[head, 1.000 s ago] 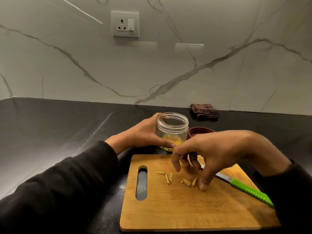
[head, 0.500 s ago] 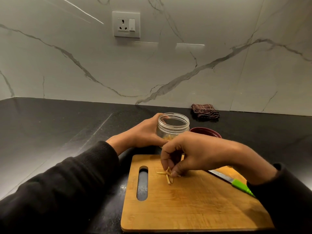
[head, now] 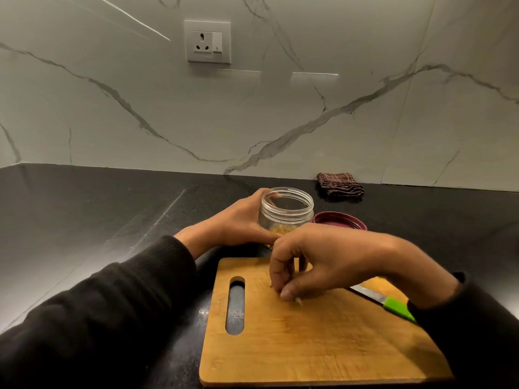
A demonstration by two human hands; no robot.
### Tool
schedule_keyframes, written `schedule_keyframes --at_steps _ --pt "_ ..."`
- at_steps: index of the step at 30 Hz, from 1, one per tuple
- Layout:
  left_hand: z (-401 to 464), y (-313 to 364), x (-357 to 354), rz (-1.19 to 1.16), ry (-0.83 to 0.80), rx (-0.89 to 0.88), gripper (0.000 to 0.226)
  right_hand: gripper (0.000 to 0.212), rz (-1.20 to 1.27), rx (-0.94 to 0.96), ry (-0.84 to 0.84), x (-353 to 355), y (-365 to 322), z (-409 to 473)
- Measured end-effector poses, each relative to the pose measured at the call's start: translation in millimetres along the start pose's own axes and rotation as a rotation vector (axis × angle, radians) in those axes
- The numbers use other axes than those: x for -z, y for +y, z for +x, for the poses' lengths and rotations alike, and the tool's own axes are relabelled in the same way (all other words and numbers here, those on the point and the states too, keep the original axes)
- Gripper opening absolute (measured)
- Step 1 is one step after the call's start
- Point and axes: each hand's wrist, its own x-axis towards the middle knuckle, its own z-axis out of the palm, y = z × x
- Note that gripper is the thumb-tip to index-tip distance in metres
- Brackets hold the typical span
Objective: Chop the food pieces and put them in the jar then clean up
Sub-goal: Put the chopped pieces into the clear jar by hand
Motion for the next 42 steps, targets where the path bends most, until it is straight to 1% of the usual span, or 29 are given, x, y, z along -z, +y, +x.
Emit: schedule_keyframes --at_steps 3,5,13,21,25,29,33,36,39,42 --pt "-0.1 2.0 0.5 0.017 -0.007 -0.001 0.096 0.039 0.021 -0.038 -0.124 5.2 -0.6 -6.4" --pt "0.0 2.1 0.1 0.015 -0.010 -0.004 0.098 0.043 0.003 -0.059 -0.165 7.1 -0.7 -8.4" --pt "-2.4 5.4 0.6 0.010 -0.017 -0.012 0.100 0.023 0.053 -0.076 -0.096 9.0 4.1 -7.3" --pt "-4.0 9.6 1.0 -0.006 -0.024 -0.004 0.106 0.016 0.050 -0.089 -0.045 6.0 0.2 -5.9" --pt "-2.2 7.6 0.3 -0.001 -0.017 0.007 0.101 0.016 0.023 -0.090 -0.031 4.5 -3.6 -6.2" --pt "-2.0 6.3 0.5 -0.005 -0.017 0.006 0.100 0.016 0.000 -0.084 -0.018 2.6 -4.6 -6.0" --pt "-1.9 5.4 0.5 0.003 -0.011 0.008 0.097 0.016 0.040 -0.069 0.022 4.4 -3.7 -5.5" --pt "-1.5 5.5 0.2 0.000 -0.013 0.001 0.098 0.019 0.017 -0.069 -0.002 4.0 -1.0 -6.4" --pt "-1.4 5.3 1.0 0.001 -0.011 0.001 0.098 0.018 -0.003 -0.058 -0.026 2.8 -1.5 -6.0" --pt "-1.7 4.8 0.9 0.003 -0.012 -0.003 0.097 0.018 0.017 -0.032 0.023 -0.1 -4.3 -2.8"
